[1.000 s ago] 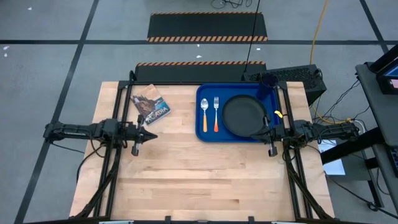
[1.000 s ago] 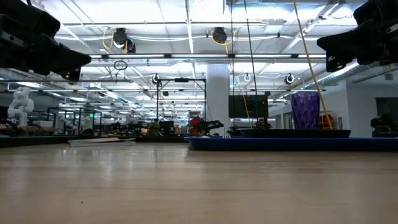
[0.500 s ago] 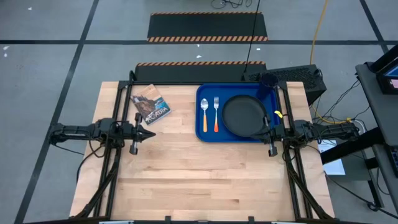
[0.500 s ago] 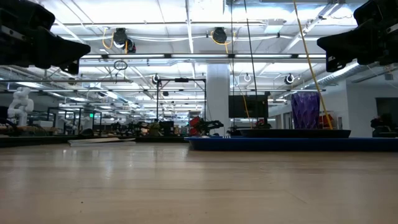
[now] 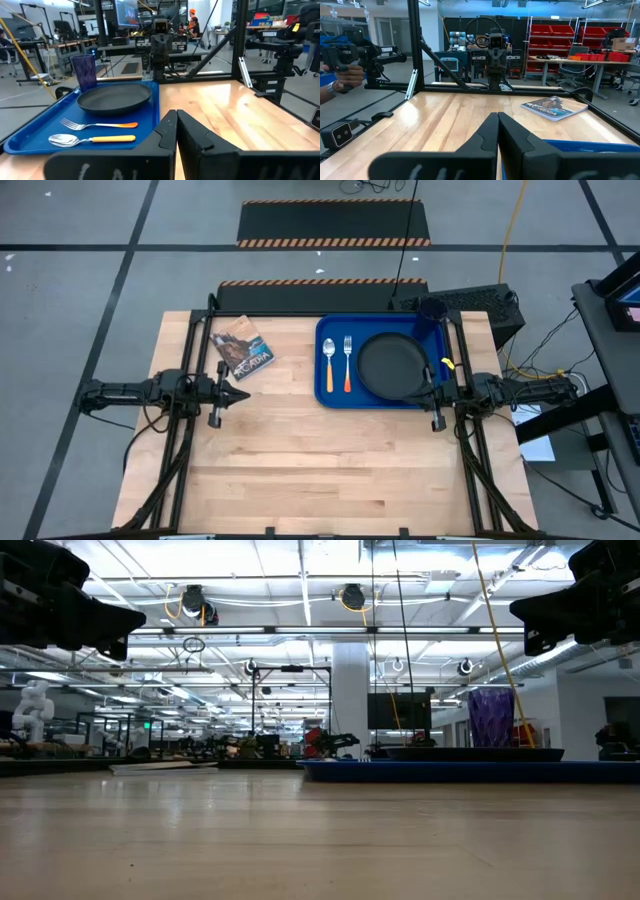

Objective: Pick and place plate/cup/fork/spoon on tray
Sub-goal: Return to Home Position

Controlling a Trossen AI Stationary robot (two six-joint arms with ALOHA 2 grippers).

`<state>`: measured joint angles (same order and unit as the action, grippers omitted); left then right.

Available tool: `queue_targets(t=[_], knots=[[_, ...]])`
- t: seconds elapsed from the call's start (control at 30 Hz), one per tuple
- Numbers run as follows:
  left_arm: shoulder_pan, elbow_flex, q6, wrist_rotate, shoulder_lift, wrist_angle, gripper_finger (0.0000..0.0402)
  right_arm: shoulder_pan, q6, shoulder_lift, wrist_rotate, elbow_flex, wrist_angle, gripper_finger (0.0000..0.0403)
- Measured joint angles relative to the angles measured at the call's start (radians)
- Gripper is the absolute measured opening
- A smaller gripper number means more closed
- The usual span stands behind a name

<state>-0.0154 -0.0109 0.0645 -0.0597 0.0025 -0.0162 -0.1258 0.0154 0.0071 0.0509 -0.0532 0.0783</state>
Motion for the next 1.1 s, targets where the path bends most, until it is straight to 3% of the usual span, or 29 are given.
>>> queue_targets(t=[1.1], knots=[[-0.001, 0.0, 0.006, 0.012, 0.006, -0.003, 0.001, 0.0, 0.0, 0.0, 0.0, 0.0, 0.0, 0.0]])
